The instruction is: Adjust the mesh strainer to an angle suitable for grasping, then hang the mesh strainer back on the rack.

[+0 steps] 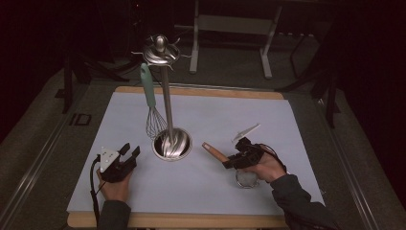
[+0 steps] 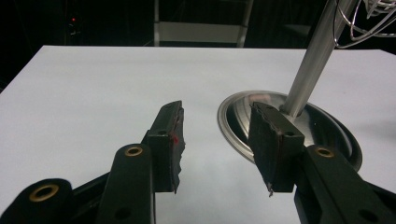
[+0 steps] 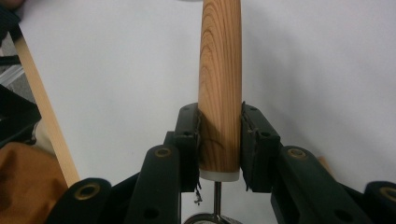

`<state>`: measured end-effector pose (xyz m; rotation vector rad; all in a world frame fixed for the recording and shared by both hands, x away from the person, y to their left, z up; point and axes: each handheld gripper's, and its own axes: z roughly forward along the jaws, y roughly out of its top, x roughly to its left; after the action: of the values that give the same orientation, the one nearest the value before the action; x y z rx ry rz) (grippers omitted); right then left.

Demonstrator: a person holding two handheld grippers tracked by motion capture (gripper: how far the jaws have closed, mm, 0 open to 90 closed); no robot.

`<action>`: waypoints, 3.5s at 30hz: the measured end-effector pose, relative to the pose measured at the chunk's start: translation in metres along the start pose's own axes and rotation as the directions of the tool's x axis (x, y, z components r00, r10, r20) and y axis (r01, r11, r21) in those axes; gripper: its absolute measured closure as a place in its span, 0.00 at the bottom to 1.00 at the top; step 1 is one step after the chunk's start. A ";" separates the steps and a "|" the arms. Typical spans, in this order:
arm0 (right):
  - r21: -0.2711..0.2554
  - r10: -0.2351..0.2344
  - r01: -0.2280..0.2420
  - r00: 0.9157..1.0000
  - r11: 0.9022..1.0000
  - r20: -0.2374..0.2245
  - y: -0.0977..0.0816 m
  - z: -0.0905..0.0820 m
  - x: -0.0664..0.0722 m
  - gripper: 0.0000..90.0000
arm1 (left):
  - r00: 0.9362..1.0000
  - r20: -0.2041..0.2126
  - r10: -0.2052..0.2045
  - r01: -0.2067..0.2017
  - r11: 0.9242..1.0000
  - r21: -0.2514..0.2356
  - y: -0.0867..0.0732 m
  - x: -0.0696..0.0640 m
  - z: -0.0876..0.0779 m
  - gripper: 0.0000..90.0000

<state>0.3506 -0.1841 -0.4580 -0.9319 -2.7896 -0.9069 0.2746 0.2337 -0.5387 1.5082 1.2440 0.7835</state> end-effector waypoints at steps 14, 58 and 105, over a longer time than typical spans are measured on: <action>-0.076 -0.013 0.014 1.000 0.997 0.017 0.015 -0.015 0.002 0.79 | 0.998 -0.006 0.056 -0.056 0.998 0.031 0.000 -0.005 0.003 0.62; -0.251 -0.099 0.100 0.995 0.963 0.019 0.057 -0.043 0.021 0.79 | 0.998 -0.009 0.065 -0.064 0.997 0.040 0.000 -0.006 0.004 0.59; -0.461 -0.295 0.281 0.954 0.842 0.043 0.104 -0.108 0.050 0.79 | 0.997 -0.011 0.072 -0.071 0.997 0.040 0.000 -0.008 0.004 0.59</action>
<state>0.3554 -0.1509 -0.3034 -0.5189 -2.7806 -1.6719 0.2764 0.2253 -0.5390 1.5891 1.2271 0.8209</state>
